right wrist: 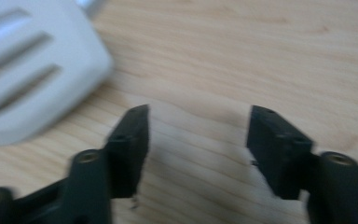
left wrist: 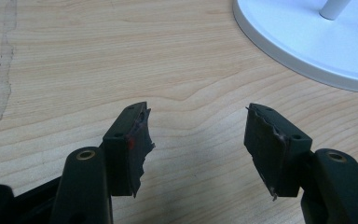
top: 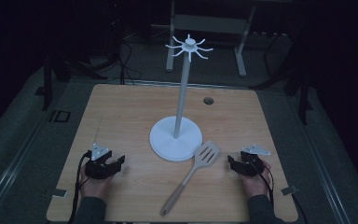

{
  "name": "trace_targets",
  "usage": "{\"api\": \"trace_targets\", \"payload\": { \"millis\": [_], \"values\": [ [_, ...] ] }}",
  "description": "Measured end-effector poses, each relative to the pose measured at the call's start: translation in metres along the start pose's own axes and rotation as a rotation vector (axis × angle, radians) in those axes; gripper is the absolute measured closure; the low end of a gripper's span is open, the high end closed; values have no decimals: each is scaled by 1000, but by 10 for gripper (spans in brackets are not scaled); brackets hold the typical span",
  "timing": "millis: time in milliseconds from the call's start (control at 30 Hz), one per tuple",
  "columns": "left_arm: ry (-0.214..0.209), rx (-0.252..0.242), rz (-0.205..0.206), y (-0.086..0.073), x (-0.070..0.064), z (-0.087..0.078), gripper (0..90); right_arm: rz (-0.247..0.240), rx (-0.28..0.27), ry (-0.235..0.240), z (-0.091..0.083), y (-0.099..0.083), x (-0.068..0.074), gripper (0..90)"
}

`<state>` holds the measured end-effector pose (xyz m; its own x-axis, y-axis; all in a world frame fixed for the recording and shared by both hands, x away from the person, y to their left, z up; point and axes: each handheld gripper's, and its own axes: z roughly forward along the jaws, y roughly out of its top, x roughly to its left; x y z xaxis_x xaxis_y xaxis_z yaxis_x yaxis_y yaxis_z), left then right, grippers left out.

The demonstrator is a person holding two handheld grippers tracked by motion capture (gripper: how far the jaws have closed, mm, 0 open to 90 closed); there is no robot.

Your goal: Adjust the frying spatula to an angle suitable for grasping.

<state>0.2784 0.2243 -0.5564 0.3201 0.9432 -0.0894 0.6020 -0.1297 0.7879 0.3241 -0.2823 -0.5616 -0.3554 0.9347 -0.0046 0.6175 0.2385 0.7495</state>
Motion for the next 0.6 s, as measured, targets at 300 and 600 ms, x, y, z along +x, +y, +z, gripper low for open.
{"api": "trace_targets", "payload": {
  "millis": [300, 600],
  "values": [
    [3, 4, 3, 0, -1, 0, 406, -171, -102, 119, -17, 27, 32, 703],
    [-1, 2, 2, 0, -1, 0, 406, -224, -113, 188, -4, 52, 51, 895]
  ]
}}
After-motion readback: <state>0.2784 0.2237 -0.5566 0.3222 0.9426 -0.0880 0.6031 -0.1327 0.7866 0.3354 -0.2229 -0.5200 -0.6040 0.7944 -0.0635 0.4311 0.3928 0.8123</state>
